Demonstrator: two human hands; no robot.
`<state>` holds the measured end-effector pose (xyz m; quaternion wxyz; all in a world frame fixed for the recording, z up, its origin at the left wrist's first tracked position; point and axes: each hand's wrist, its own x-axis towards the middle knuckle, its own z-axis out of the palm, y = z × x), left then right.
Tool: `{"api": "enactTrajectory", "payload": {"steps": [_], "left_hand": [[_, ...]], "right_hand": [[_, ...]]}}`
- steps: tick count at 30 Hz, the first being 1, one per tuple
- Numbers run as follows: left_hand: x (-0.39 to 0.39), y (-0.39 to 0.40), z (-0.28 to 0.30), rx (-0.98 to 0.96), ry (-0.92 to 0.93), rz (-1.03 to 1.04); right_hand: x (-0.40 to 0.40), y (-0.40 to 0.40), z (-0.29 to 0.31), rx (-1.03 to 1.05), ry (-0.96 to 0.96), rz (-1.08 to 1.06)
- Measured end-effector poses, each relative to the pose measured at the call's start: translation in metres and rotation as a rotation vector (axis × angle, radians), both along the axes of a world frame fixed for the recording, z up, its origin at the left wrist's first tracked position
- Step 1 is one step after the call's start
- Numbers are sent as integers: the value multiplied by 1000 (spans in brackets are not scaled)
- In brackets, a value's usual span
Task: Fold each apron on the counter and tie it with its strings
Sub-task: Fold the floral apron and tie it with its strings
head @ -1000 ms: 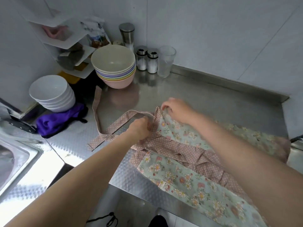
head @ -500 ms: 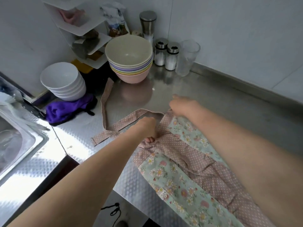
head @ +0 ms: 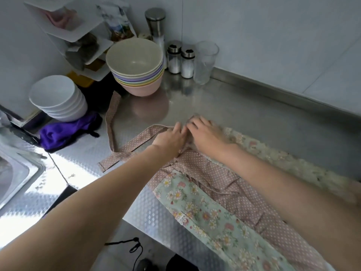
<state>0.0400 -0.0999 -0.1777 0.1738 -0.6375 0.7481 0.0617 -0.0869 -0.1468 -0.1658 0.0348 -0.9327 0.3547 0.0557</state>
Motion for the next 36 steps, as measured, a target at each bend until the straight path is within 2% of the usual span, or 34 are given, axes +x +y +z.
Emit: {"api": "enactTrajectory", "payload": {"steps": [3, 5, 7, 9, 12, 15, 17, 19, 21, 22, 25, 27, 28, 30, 32, 36], "left_hand": [[-5, 6, -8, 139, -171, -247], [-6, 2, -10, 134, -220, -405], [-8, 1, -10, 179, -231, -429], [-16, -8, 1, 224, -243, -349], [-51, -6, 29, 92, -51, -278], [-92, 14, 27, 190, 157, -463], [-112, 22, 15, 250, 71, -536], [-117, 24, 5, 199, -50, -564], [-114, 17, -1, 157, 4, -545], [-110, 10, 0, 157, 76, -524], [-90, -12, 10, 184, 279, -379], [-76, -19, 19, 173, 331, -279], [-74, -20, 24, 169, 320, -277], [-68, -17, 31, 190, 246, -305], [-64, -14, 30, 227, 166, -318], [-55, -10, 29, 255, 176, -316]], "right_hand": [[-38, 7, -20, 208, 207, -135], [-56, 4, -23, 322, 284, -172], [-62, 4, -20, 341, 241, -165], [-69, 7, -12, 303, 145, -186], [-101, 16, 3, 243, -23, -311], [-146, 31, 16, 322, -18, -433], [-175, 50, 23, 400, 37, -543], [-197, 74, 24, 494, 142, -617], [-208, 98, 20, 430, 241, -620], [-207, 106, 16, 330, 217, -609], [-184, 121, 10, -30, -68, -512], [-158, 124, 9, -167, -266, -368], [-146, 125, 9, -187, -277, -294], [-118, 123, 9, -100, -228, -239], [-99, 118, 4, -61, -158, -345], [-93, 96, 10, -47, -162, -554]]}}
